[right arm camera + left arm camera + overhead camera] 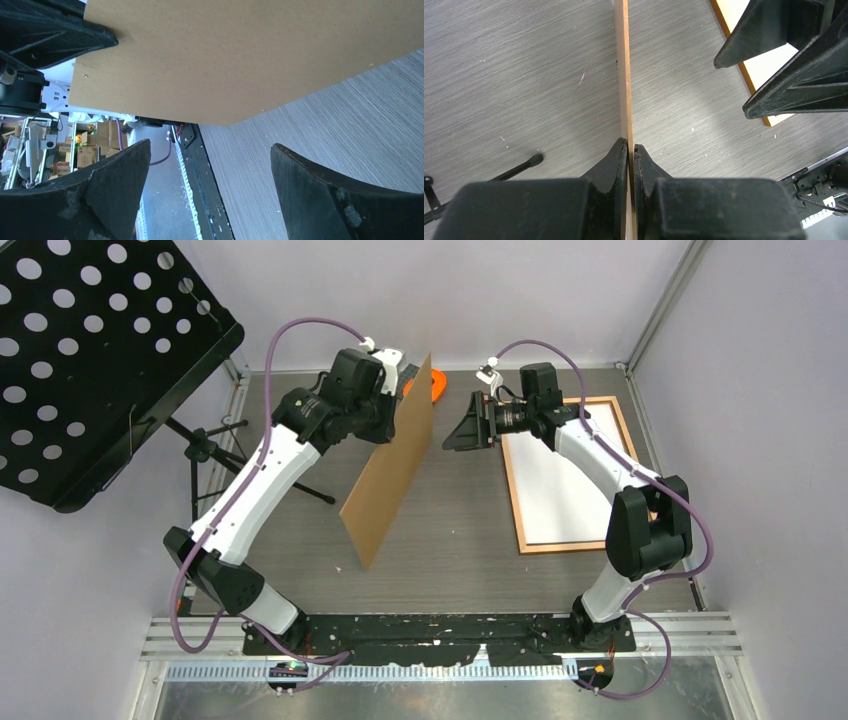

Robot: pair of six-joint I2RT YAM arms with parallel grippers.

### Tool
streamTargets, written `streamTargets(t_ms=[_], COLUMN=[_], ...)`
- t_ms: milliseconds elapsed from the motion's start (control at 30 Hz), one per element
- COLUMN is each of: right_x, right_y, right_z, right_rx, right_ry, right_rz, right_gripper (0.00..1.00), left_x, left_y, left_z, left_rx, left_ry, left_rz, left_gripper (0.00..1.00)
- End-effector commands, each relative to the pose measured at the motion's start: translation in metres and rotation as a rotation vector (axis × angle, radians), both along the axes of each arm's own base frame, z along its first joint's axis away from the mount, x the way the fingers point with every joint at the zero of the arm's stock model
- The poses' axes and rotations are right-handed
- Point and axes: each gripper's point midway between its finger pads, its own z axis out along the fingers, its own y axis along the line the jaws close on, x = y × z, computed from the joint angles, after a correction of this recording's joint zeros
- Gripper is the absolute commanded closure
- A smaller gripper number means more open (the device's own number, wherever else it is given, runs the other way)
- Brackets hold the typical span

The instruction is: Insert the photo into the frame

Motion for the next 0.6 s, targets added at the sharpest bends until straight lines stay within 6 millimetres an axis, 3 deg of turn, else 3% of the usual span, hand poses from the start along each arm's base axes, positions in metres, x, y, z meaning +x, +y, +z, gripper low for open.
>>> streamTargets(t_ms=[0,300,567], right_x=[0.014,0.033,0.038], right_y=[0.009,0.029,0.052], right_z=[0.021,0.029,0.062], right_rx=[0.049,0.108,0.165], right_ry=[-0.072,-0.044,-0.084], right_rz=[-0.002,-0.034,-0.027], right_gripper=[0.04,0.04,0.04], left_x=[0.012,0.004,-0.016], left_y=[-0.005,-0.023,-0.034], left_z=[0.017,0.006,0.007], left_rx=[-0.031,-0.105,-0.179], left_ry=[-0.055,0.012,0.048], left_rz=[0.003,-0.032,-0.079], left_gripper=[0.91,0.83,0.67])
